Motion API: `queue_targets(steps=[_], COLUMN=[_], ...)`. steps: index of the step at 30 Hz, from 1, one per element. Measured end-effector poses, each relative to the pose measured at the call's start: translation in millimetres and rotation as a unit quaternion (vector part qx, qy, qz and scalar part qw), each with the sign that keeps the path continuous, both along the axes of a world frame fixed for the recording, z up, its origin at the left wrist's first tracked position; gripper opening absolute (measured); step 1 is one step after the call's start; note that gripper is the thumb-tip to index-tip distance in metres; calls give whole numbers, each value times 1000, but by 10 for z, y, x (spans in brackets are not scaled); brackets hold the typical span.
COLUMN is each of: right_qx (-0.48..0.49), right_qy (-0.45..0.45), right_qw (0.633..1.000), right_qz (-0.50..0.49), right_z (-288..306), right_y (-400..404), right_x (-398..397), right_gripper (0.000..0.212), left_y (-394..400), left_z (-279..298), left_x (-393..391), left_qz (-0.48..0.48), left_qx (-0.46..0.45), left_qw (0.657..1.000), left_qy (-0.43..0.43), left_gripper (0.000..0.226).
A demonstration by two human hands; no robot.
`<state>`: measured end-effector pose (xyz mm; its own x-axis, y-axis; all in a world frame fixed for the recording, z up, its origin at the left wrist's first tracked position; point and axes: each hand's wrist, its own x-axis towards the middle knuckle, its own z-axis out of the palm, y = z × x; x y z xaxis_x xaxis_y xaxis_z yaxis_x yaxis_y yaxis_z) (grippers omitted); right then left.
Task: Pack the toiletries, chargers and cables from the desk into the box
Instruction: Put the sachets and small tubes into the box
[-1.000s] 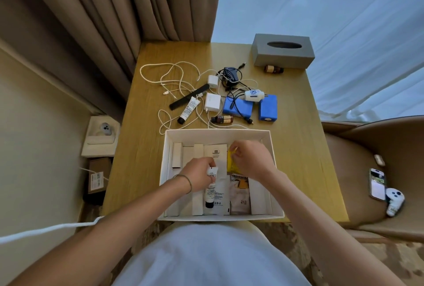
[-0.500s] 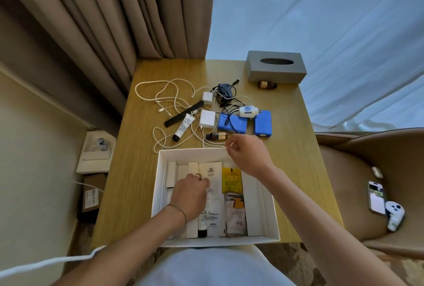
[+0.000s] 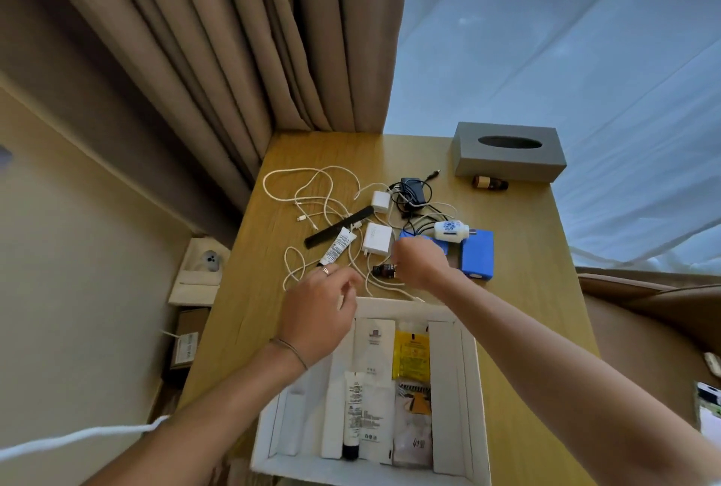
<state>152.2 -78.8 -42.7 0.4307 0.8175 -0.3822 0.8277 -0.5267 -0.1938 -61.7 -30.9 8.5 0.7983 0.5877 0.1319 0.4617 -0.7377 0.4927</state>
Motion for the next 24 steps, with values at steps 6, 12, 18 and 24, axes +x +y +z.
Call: queue_targets(steps=[6,12,18,24], right_qx=[-36,-73,-35,91], right_qy=[-57,-127,-84,86], right_qw=[993,972,983,991], right_qz=[100,182,160,-41], right_z=[-238,-327,-315,-80], right_y=[239,319,280,221], right_x=[9,-25,17,53], right_gripper=[19,12,8,17], left_y=[332,522,732,1019], left_z=[-92,-212,-346,-525], left_x=[36,105,322,574], left_qz=[80,114,135,136], left_qx=[-56,-85,-124,-153], left_qw=[994,986,974,960], left_qy=[50,92,135,192], left_gripper=[15,16,15,13])
